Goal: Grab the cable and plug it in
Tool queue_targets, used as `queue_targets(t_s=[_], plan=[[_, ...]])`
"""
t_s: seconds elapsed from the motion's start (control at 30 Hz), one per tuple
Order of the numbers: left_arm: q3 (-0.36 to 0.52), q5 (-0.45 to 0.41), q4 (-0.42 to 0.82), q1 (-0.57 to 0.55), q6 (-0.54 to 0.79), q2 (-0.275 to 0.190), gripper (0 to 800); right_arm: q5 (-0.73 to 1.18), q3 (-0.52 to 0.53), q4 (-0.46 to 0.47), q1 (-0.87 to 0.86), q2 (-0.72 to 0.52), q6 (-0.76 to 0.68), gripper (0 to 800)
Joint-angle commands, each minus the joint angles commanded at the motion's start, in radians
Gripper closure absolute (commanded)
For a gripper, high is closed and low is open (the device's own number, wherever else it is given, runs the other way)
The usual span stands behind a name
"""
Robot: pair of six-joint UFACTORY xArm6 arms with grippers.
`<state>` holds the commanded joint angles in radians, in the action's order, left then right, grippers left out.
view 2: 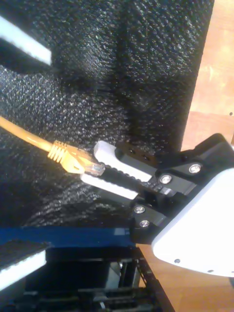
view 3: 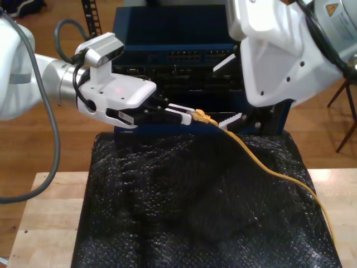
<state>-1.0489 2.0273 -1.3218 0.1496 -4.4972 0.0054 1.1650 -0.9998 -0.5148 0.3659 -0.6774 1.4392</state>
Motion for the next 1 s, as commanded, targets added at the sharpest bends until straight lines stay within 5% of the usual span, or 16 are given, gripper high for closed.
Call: queue_targets(t_s=[0.33, 1.0], plan=[[-0.04, 0.106, -0.02, 0.035, -0.17, 0.068, 798, -0.152, 0.066, 0.003, 0.055, -0.048, 0.087, 0], [-0.048, 0.247, -0.1, 0.048, -0.241, 0.147, 798, -0.44, 0.206, 0.003, 0.195, -0.14, 0.166, 7]])
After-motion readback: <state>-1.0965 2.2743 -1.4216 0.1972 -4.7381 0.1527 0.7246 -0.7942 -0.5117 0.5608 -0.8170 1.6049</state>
